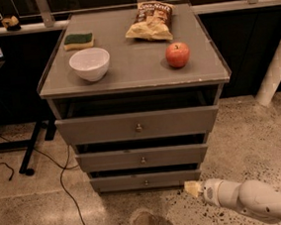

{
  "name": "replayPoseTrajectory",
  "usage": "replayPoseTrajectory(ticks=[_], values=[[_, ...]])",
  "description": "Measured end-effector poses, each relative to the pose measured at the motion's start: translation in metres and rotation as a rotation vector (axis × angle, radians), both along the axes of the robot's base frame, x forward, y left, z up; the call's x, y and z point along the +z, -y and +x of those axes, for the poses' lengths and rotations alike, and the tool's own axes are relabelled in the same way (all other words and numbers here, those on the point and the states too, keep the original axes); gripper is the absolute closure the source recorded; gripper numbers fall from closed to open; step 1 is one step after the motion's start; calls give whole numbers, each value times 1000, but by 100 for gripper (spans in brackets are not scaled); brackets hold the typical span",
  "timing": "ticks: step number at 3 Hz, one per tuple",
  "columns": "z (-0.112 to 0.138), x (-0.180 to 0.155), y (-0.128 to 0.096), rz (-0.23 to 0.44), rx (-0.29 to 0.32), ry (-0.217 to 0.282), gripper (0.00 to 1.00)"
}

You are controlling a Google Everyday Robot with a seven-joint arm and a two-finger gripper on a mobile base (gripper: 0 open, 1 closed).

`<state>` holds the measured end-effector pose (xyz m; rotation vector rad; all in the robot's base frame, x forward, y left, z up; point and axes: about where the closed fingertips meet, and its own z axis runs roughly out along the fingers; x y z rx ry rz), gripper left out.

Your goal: Open bottom drawer

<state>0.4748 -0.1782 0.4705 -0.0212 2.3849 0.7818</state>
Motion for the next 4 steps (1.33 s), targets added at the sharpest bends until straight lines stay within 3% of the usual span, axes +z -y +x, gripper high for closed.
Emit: replayPoseTrajectory(ticks=[1,3,4], values=[[6,-23,2,-12,-14,-51,100],[2,-30,-8,-37,-5,-40,100],[-16,-59,-26,-57,-13,-18,100]])
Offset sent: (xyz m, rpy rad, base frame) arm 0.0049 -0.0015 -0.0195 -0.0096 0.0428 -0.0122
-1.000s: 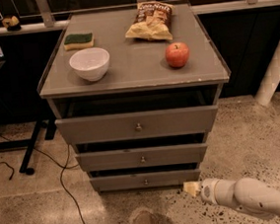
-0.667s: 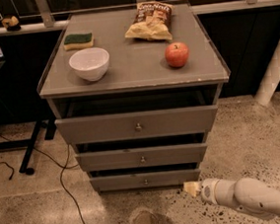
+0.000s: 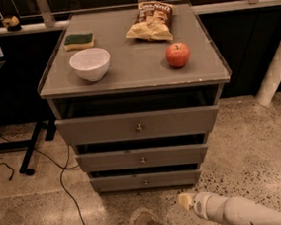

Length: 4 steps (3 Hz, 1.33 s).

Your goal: Open bottom drawer

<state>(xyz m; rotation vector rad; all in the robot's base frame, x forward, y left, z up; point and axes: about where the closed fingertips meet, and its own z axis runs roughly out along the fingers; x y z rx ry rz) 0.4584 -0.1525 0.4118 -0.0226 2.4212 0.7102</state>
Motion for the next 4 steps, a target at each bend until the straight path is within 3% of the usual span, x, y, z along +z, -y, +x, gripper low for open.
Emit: replayPoseTrajectory(ticks=[1,2,3,4], values=[[-13,-27,-8,-53,-20,27,100],[-2,-45,4,-87,-122,79,100],[26,-57,24,-74,-257,130,100],[66,-63,53,-41,-344,164,100]])
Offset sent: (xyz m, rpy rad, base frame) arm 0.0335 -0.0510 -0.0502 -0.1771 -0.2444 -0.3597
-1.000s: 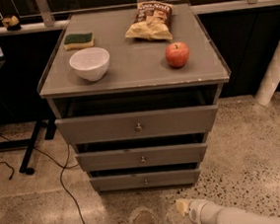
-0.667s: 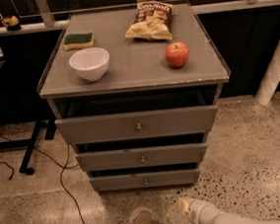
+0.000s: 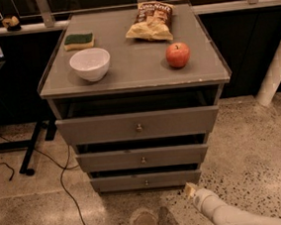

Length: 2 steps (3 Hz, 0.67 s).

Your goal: Open bottom drawer

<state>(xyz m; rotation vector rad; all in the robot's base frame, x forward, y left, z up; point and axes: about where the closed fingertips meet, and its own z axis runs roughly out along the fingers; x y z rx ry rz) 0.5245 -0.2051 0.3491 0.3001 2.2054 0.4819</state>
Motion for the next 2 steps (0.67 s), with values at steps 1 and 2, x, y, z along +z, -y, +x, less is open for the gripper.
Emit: replayPoseTrajectory(ticks=[1,2], values=[[0,0,0,0,0,0,100],[16,-4,-3,-2,3,48,100]])
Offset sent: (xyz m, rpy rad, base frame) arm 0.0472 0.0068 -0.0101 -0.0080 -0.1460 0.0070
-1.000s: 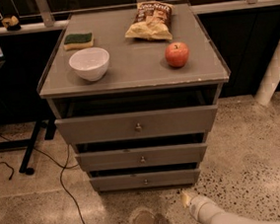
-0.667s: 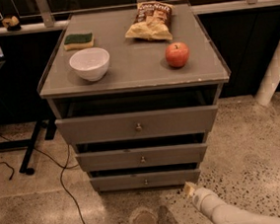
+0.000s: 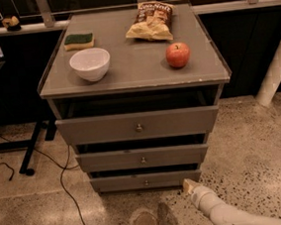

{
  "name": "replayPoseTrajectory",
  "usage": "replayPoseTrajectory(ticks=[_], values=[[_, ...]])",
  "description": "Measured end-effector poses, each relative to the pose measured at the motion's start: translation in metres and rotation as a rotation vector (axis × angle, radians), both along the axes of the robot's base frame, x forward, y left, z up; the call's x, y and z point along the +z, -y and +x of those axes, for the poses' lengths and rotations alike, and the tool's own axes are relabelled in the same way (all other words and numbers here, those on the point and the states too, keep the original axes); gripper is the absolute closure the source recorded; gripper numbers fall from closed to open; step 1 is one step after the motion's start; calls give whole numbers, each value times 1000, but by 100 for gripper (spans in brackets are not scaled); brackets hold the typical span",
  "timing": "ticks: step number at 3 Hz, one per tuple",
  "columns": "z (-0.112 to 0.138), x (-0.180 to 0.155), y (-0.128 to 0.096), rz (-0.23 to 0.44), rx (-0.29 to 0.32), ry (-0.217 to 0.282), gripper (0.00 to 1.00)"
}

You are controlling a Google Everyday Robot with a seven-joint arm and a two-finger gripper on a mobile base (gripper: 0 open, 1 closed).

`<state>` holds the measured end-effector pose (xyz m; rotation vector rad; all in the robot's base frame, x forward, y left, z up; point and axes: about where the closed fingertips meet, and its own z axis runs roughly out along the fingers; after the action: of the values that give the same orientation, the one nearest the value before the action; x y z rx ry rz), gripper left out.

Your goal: Open bottom drawer

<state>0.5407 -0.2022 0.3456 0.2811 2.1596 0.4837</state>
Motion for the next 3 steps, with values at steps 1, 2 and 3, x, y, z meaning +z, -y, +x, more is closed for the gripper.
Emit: replayPoseTrajectory(ticks=[1,2,3], values=[[24,-7,-4,-8,-4,61,100],[50,-34,0,-27,-38,97,100],[50,-34,0,-27,-38,97,100]])
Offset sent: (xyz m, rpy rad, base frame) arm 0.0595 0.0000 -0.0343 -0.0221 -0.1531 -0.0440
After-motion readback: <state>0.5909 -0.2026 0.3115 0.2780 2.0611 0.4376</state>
